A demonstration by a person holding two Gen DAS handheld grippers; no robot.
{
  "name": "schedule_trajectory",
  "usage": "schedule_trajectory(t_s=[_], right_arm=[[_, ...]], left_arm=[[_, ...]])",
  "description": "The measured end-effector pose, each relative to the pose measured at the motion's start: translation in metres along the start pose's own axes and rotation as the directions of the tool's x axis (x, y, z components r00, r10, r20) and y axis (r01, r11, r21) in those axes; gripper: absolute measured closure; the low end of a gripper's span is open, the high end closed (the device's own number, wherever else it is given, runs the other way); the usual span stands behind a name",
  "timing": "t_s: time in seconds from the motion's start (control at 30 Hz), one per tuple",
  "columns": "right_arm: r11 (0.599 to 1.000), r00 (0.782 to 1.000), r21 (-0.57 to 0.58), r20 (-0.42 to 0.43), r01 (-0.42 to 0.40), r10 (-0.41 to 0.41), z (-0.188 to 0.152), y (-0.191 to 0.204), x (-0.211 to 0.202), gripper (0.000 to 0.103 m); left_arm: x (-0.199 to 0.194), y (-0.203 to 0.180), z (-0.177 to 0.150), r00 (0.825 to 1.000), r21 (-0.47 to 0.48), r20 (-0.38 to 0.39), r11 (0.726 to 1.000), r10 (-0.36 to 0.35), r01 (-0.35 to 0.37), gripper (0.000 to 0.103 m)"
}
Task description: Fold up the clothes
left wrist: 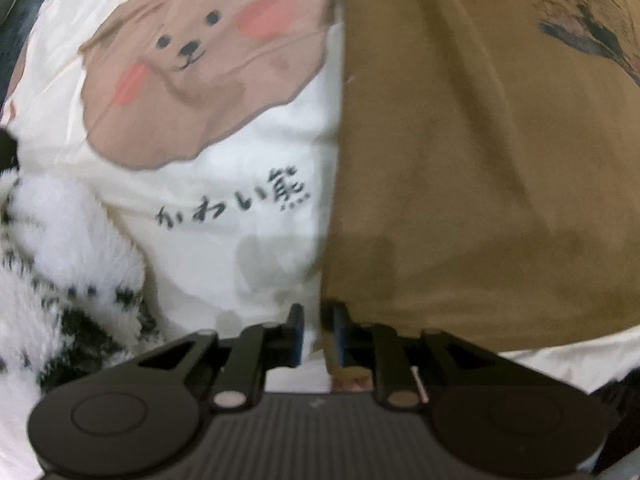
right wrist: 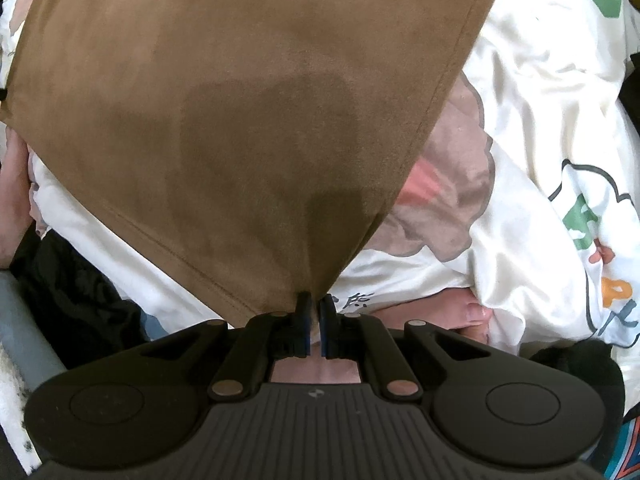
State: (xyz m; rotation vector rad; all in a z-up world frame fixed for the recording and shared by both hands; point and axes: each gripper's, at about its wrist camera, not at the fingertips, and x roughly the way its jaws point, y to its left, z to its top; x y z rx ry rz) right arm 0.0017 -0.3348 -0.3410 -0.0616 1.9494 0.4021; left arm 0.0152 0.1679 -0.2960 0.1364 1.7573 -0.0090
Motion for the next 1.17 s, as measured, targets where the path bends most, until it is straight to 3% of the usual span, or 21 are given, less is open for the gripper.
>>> schedule_trajectory(t_s=[0.07,0.2,0.3,0.5,0.6,0.7,0.9,1.17], right_arm=[[1.0,1.0,0.014,0.005,0.004,-0.004,0.003,0.001,-0.002,0.091],[1.0,1.0,0.0,0.021,0.021,-0.021,0.005,0.006,-0.006,0.071],[0.999,0.999,-0.015,0.032,0.045,-0.044,0.006,0.008,-0.014,0.068],[0.996,0.996,-0.036,0.047,0.077,-0.075,0.008,0.004,-0.034,0.065],[0.996,0.995,-0.048,0.06,0.079,-0.076,0.012,0.006,-0.042,0.065],[0.995,0.994,-0.064,0.074,0.08,-0.075,0.007,0.022,-0.03,0.065],[0.994,0.992,-0.085,0.108,0.073,-0.063,0.011,0.027,-0.05,0.065],[0.991,0.989,-0.111,0.134,0.077,-0.062,0.01,0.037,-0.058,0.065]], left_arm=[[-0.007,-0.007,0.001,1.0,0.01,0.021,1.0,0.002,-0.002,0.061],[-0.019,-0.023,-0.001,0.999,0.044,0.033,0.999,-0.008,0.007,0.039],[-0.027,-0.033,-0.003,0.999,0.067,0.049,0.998,0.004,-0.007,0.024],[-0.056,-0.06,-0.01,0.995,0.128,0.096,0.991,0.03,-0.042,0.016],[-0.046,-0.064,-0.011,0.994,0.139,0.106,0.989,0.038,-0.052,0.01],[-0.032,-0.048,-0.005,0.992,0.134,0.125,0.99,0.022,-0.039,0.009],[-0.03,-0.036,0.016,0.987,0.12,0.161,0.992,0.005,-0.024,0.009],[-0.054,-0.047,0.016,0.98,0.131,0.199,0.991,-0.025,-0.001,0.009]])
